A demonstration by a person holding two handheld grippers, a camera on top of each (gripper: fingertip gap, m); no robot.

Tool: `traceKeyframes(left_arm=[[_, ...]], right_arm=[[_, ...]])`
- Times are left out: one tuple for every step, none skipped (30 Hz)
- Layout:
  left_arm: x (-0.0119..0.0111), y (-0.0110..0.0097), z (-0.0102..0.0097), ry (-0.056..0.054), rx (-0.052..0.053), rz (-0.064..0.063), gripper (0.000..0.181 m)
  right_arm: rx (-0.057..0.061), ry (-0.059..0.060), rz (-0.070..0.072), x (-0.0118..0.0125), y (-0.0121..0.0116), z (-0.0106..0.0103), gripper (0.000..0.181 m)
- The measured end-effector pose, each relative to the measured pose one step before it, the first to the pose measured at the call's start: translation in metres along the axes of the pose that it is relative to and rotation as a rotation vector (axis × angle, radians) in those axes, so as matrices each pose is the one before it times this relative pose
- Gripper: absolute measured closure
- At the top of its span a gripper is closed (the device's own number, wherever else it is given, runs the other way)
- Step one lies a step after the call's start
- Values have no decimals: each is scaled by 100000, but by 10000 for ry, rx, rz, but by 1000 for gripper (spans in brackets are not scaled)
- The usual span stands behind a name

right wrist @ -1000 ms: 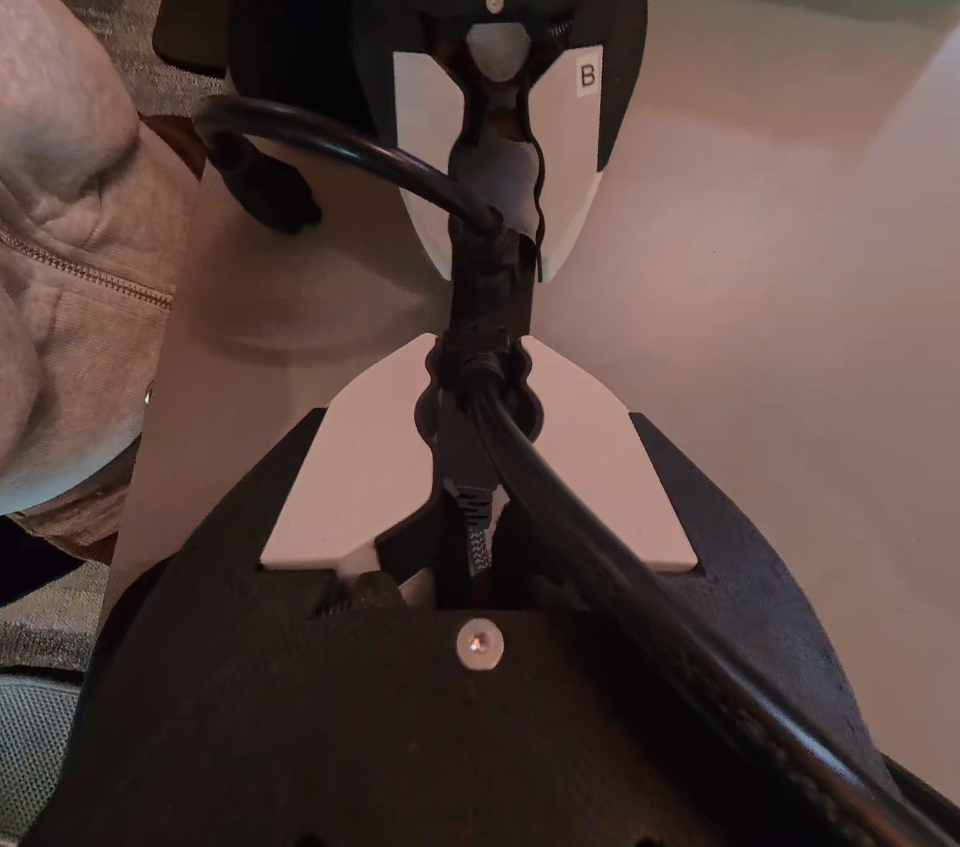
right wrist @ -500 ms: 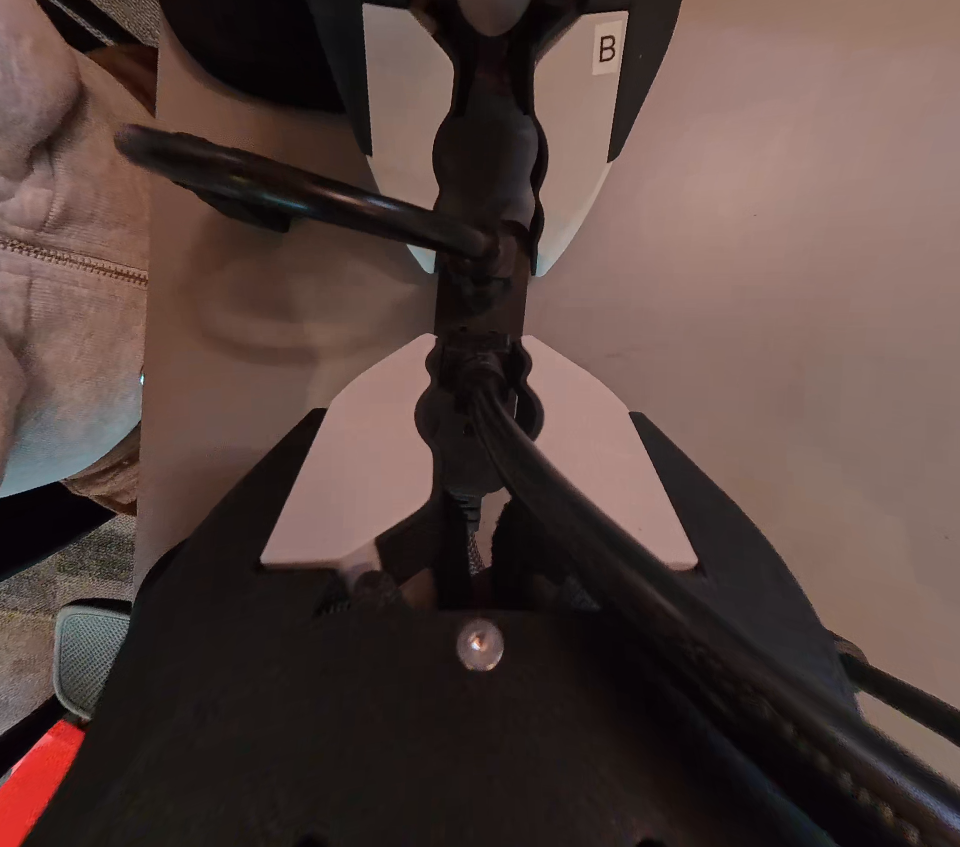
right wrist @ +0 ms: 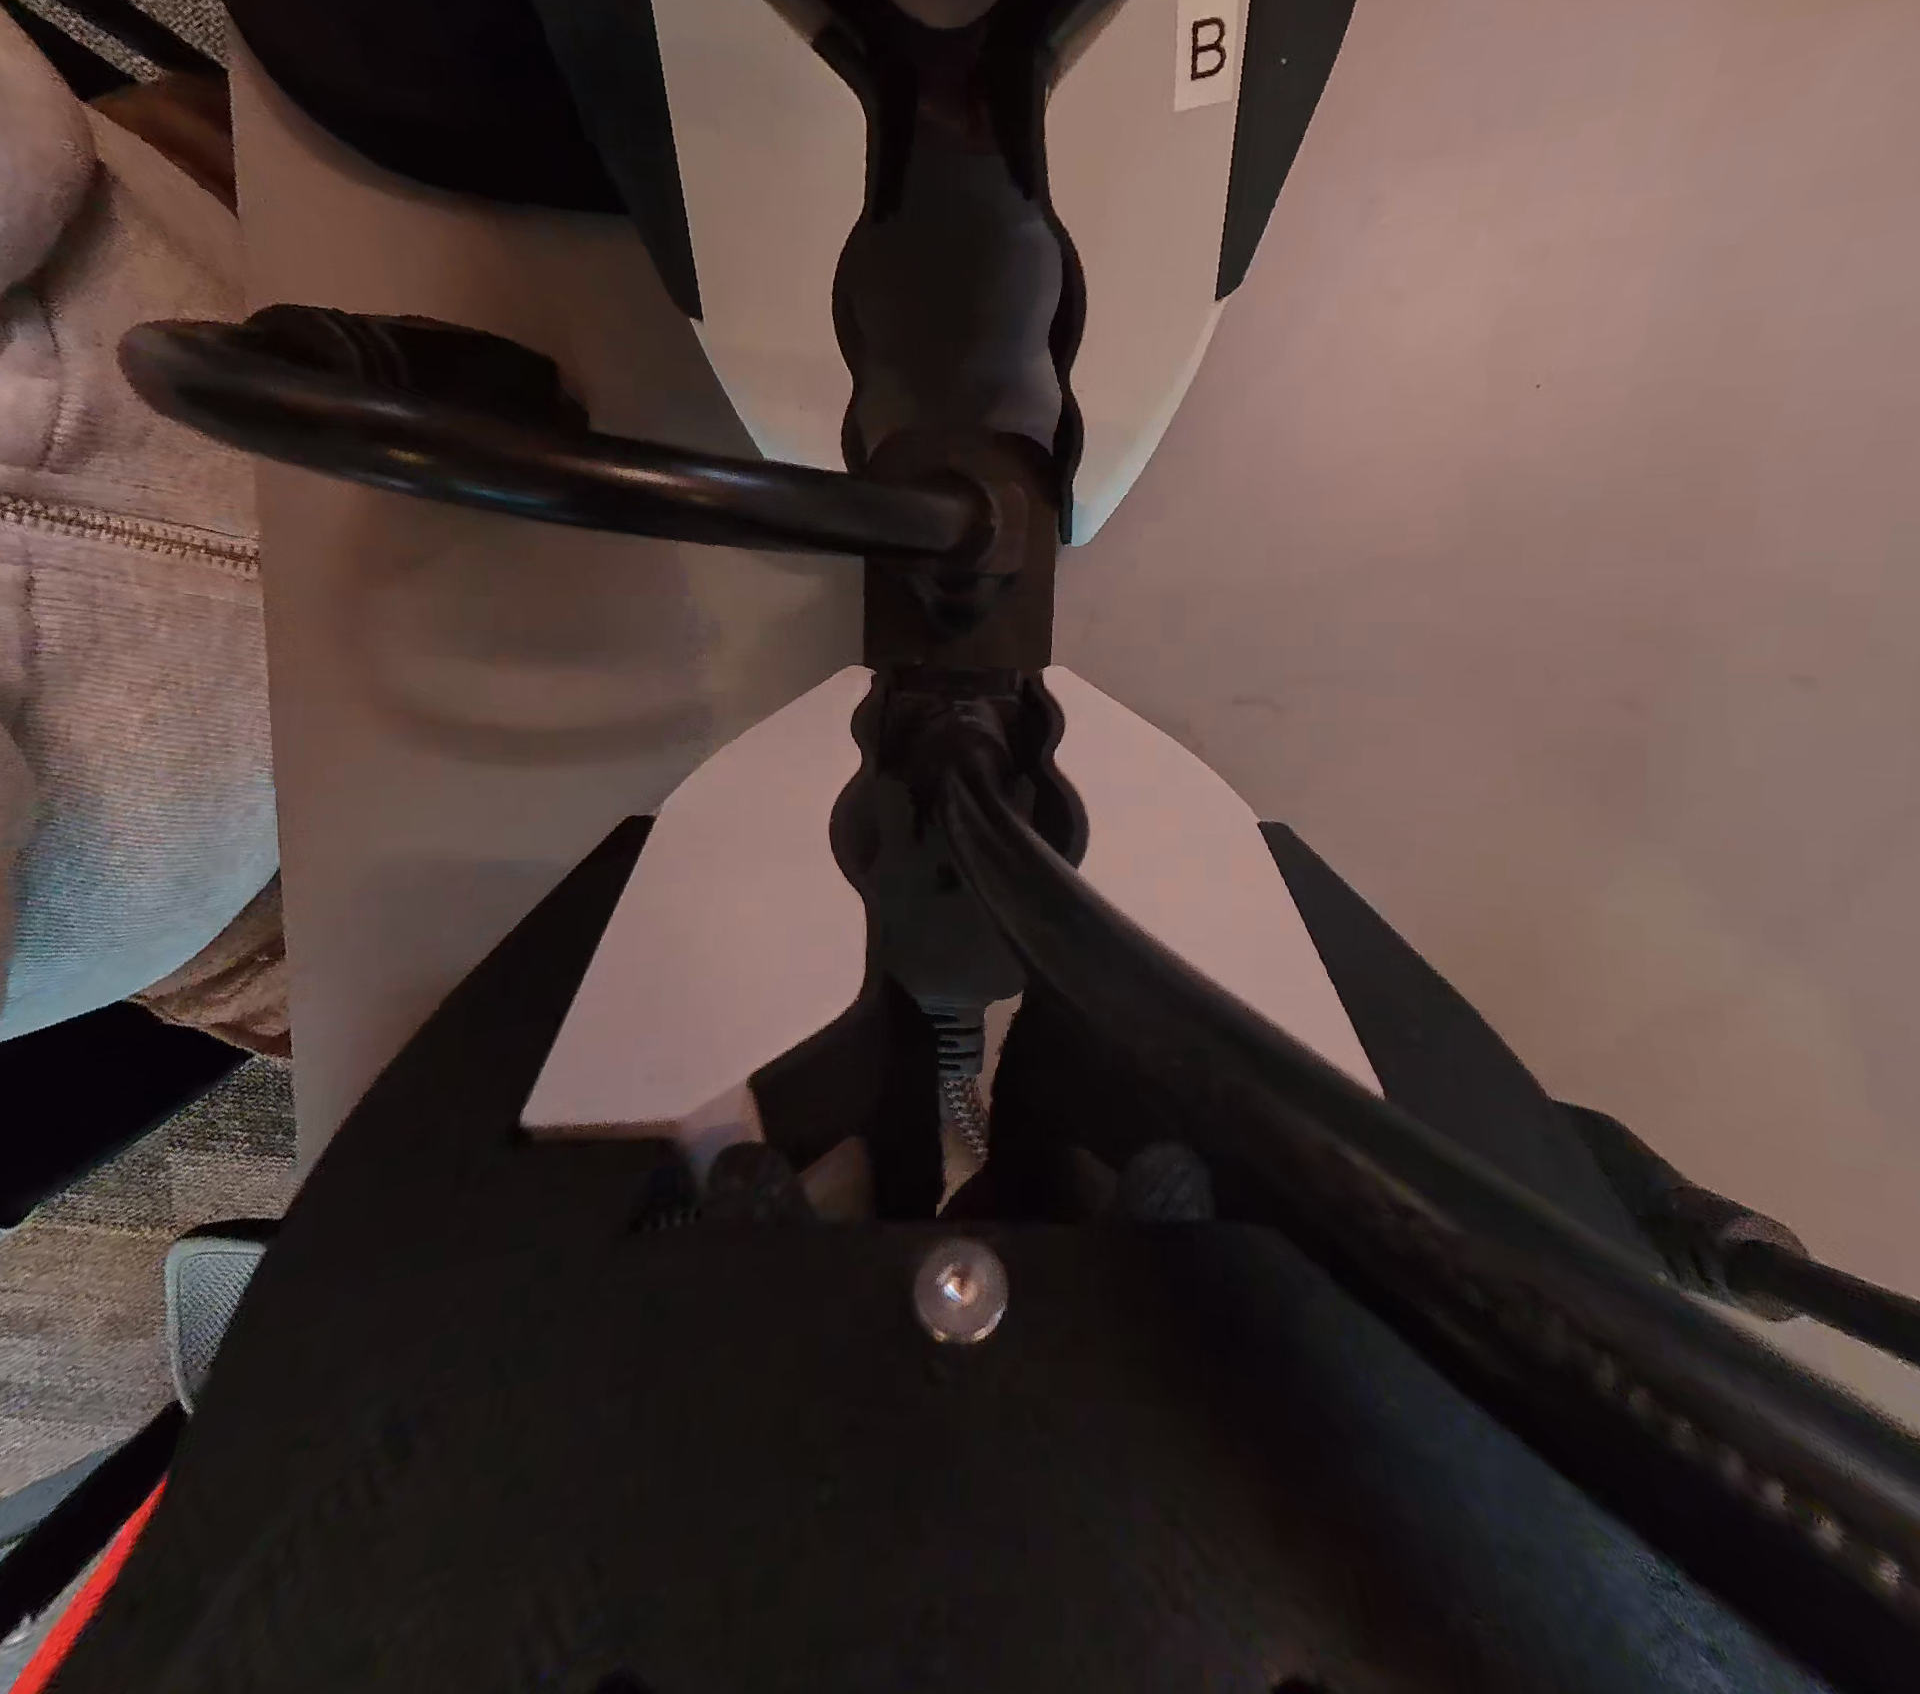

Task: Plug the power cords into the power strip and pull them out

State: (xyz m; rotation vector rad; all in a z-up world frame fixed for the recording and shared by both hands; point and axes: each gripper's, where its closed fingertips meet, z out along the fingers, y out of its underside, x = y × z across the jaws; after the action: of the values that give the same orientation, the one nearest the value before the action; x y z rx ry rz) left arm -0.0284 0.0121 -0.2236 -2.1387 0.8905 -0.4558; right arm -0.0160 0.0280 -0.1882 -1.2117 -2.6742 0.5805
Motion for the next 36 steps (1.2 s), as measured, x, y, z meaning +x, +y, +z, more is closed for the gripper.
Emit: traceKeyframes(left_arm=[[-5,-6,6,1,1,-1,138],[4,-1,1,-6,1,3,138],[-4,-2,2,-15,2,-2,138],[-3,10,6,-22,-2,2,138],[-8,-1,2,-28,1,18,138],[-3,1,0,-10,-1,-13,138],[3,-2,1,-5,1,7,138],[2,-1,2,-13,1,12,138],[-10,0,1,-19,0,18,138],[-7,5,11,-8,-1,6,138],[-1,1,-1,-1,-1,0,138],[-3,5,-6,2,0,-2,138],[-5,-5,6,-6,0,5,138],[0,8,7,-7,0,6,138],[-7,-4,5,0,0,-1,138],[4,5,-6,5,0,-7,138],[-2,-4,5,3,0,-2,138],[1,5,-6,-3,0,4,138],[-8,-4,2,-10,3,13,138],[-4,2,-4,2,2,-2,138],[6,-1,0,10,0,-9,138],[-11,0,0,2,0,0,138],[6,7,7,4,1,-2,138],[-2,0,0,-1,0,2,138],[-7,-4,4,7,-1,-7,138],[-1,0,-1,6,0,-7,138],[-9,13,1,-1,0,1,138],[-4,-3,5,2,-1,-1,138],[3,-1,0,9,0,-7,138],[-5,-10,0,0,15,6,138],[-7,6,-3,-4,-5,3,138],[2,-6,3,8,4,-9,138],[0,8,-5,7,-6,-7,138],[-15,4,-2,-8,-3,7,138],[-13,24,-42,-4,-4,-8,138],[-4,48,-63,27,5,-23,138]], right_arm=[[-42,33,97,-18,-33,52,155],[-48,24,71,-8,-60,95,155],[-58,16,22,-1,-81,113,155],[-91,3,-33,-6,-25,83,155],[-72,-4,-25,-2,7,17,155],[22,8,4,-12,-4,17,155],[117,19,27,-4,-8,2,155],[138,15,52,-9,-16,-5,154],[90,14,15,4,-4,3,154],[17,12,-24,-8,-6,6,154],[-51,14,-47,-5,-5,19,154],[-86,28,-59,-2,13,16,154],[-95,49,-46,-12,17,23,154],[-128,86,-54,-3,41,58,154],[-223,124,-90,-9,110,145,154],[-357,128,-145,-23,183,273,154],[-419,87,-175,-7,201,333,153],[-324,-30,-125,-12,107,205,153],[-136,-171,-15,-16,7,37,153],[17,-179,-7,-16,-8,35,153],[78,-95,-21,-15,0,31,153],[44,-8,-20,-3,-9,19,153],[-4,23,-20,-5,3,18,153],[-41,3,3,-7,1,25,153],[-41,-16,13,-3,5,14,153],[-31,-5,0,-1,-3,10,153],[-47,15,-25,1,-7,13,153],[-62,-2,-39,9,-8,8,153],[-58,-23,-44,-6,-8,9,154],[-22,-20,-43,-2,-4,2,154],[2,0,-5,4,-2,1,153],[-1,29,58,-4,2,-1,154],[8,31,73,-5,7,-8,154],[92,16,54,-2,-46,7,154],[352,3,17,8,-188,24,154],[665,-61,-5,19,-280,43,154]])
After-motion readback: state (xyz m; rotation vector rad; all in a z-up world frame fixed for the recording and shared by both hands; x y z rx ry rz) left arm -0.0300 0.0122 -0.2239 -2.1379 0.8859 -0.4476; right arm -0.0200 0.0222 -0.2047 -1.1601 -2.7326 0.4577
